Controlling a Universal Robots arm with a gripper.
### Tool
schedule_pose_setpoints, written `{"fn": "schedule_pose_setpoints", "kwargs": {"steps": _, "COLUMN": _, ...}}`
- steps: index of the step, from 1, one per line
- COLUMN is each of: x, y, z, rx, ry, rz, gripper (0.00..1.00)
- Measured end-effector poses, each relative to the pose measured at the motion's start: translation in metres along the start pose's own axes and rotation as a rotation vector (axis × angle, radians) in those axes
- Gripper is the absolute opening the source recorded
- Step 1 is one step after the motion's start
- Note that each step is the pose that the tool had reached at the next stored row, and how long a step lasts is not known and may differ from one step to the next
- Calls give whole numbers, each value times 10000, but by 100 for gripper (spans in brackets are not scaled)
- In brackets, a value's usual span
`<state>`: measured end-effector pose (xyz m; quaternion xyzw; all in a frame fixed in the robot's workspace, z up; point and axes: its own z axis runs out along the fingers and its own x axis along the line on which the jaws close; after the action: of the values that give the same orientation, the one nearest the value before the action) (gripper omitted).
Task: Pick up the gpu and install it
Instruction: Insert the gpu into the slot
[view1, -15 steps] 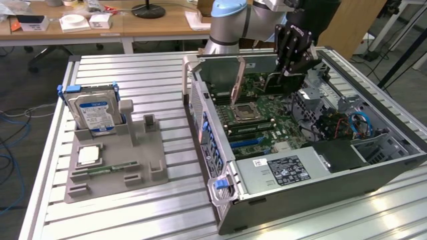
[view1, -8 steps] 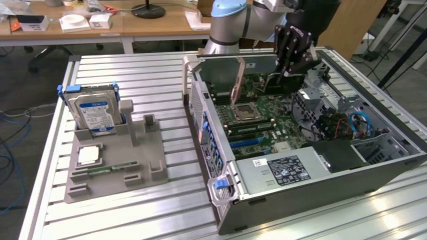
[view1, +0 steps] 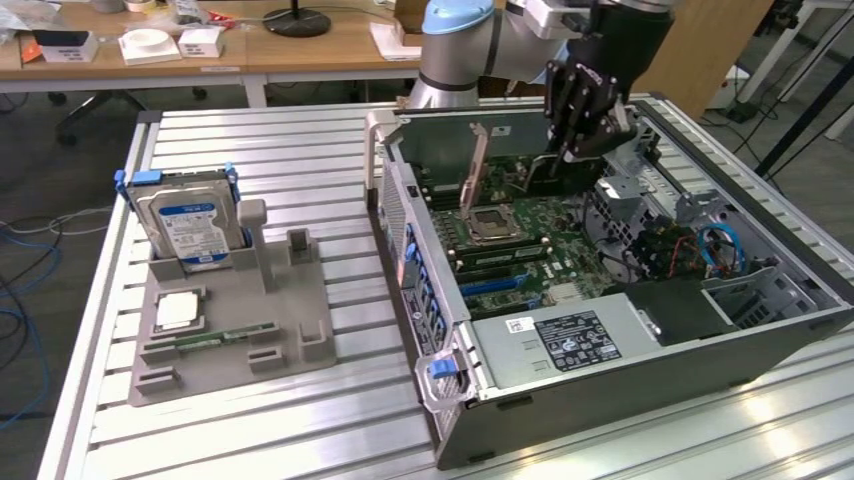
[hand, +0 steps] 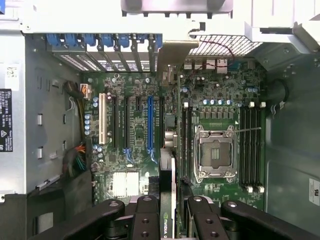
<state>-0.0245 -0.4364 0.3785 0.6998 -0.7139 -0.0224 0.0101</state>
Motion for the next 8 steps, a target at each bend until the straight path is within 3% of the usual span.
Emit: {"fn": "schedule_pose_setpoints", "kwargs": {"steps": 8, "x": 8, "y": 10, "z": 145, "rx": 1, "ry": 0, "rz": -1, "gripper": 27}}
